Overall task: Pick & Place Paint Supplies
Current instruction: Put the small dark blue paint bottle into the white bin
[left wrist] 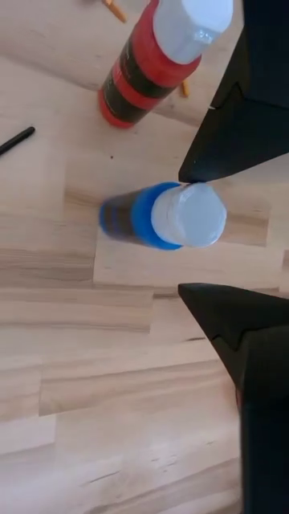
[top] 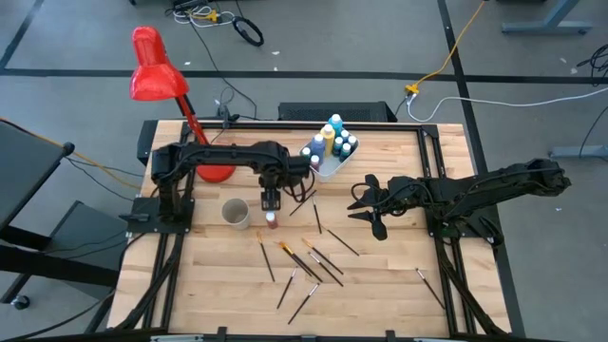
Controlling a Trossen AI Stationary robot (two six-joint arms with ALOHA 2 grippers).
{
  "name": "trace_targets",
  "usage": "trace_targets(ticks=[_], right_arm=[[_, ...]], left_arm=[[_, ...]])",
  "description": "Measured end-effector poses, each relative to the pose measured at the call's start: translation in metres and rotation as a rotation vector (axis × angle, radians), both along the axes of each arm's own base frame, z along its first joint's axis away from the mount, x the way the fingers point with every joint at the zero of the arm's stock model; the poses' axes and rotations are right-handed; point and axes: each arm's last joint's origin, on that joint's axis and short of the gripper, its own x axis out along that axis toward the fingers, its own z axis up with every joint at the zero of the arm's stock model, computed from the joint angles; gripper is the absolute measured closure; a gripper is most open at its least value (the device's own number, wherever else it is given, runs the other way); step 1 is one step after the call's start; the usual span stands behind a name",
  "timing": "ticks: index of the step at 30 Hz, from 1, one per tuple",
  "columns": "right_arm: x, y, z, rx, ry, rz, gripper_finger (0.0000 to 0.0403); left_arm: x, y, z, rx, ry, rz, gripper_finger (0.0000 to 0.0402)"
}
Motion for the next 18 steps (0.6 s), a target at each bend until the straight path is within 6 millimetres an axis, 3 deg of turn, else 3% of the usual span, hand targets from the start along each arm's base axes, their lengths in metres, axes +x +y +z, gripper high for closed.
trace_targets(ticks=[18], right_arm=[[0.0,0.0,0.0,0.0,0.0,0.0,0.0292]], left_arm=[[0.0006,0.0002,-0.0002,-0.04,-0.014,0.015,0.0175]])
